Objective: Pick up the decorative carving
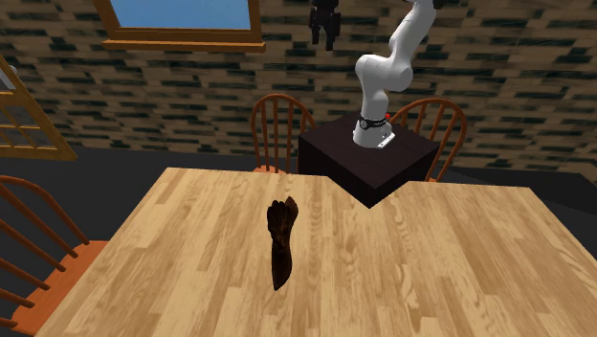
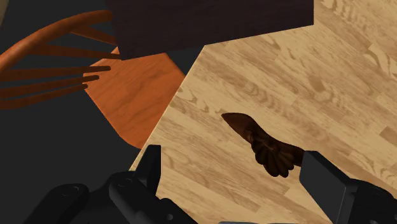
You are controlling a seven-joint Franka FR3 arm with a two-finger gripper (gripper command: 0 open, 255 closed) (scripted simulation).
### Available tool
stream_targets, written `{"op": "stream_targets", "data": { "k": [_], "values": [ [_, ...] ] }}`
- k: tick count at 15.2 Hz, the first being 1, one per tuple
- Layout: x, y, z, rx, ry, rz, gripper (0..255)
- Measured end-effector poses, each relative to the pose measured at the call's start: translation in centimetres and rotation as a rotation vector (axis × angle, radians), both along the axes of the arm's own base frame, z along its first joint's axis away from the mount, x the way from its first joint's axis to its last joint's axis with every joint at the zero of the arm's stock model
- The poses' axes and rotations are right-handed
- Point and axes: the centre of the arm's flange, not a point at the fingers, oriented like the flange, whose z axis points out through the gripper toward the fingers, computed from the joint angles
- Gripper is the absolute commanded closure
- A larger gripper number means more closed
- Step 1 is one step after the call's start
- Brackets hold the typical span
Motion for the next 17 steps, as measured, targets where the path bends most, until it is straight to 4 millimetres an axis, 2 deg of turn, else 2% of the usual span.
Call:
{"op": "stream_targets", "data": {
  "k": [2,7,10,17],
  "values": [
    [0.5,0.0,-0.5,0.002,0.002,0.007,0],
    [4.4,-0.1,-4.5,0.017,0.022,0.072,0],
    [7.2,-0.2,-8.1,0.027,0.035,0.116,0],
    [13.4,1.0,-15.2,0.051,0.064,0.218,0]
  ]
}}
